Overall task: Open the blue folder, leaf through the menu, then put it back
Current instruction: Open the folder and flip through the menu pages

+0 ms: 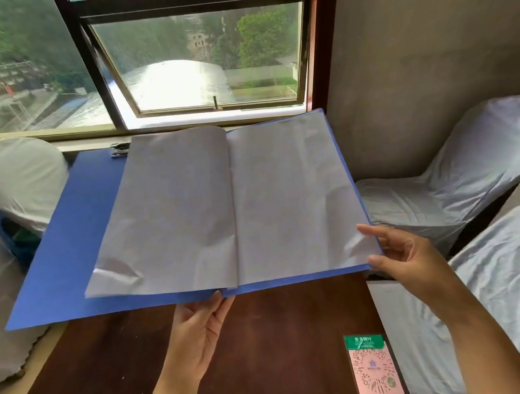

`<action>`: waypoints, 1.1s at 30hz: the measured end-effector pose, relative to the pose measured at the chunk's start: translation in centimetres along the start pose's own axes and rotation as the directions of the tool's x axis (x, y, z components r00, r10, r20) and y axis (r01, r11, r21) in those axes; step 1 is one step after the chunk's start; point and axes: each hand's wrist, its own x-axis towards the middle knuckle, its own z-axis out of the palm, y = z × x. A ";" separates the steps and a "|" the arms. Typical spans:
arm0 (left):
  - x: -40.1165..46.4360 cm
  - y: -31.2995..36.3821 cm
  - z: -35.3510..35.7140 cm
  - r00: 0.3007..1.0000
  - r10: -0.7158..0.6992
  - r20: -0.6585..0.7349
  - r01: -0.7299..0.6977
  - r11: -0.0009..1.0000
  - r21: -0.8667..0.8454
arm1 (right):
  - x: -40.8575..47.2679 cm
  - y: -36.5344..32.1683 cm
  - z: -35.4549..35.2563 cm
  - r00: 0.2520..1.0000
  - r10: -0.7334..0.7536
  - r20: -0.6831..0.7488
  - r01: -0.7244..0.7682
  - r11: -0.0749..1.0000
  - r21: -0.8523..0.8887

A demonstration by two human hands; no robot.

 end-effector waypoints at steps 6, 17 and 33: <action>-0.1 0.0 -0.1 1.000 0.008 -0.012 -0.008 1.000 0.012 | 0.2 0.3 0.7 0.991 -0.050 -0.120 0.050 0.999 -0.004; -0.1 0.1 -0.7 1.000 0.022 0.007 -0.023 0.999 0.049 | 0.6 0.0 2.7 0.930 -0.199 -0.308 0.091 0.939 -0.331; -0.1 -0.2 -0.4 1.000 0.008 -0.017 -0.007 0.999 0.043 | 0.6 -4.7 6.4 0.993 0.088 -0.083 -0.003 0.705 0.709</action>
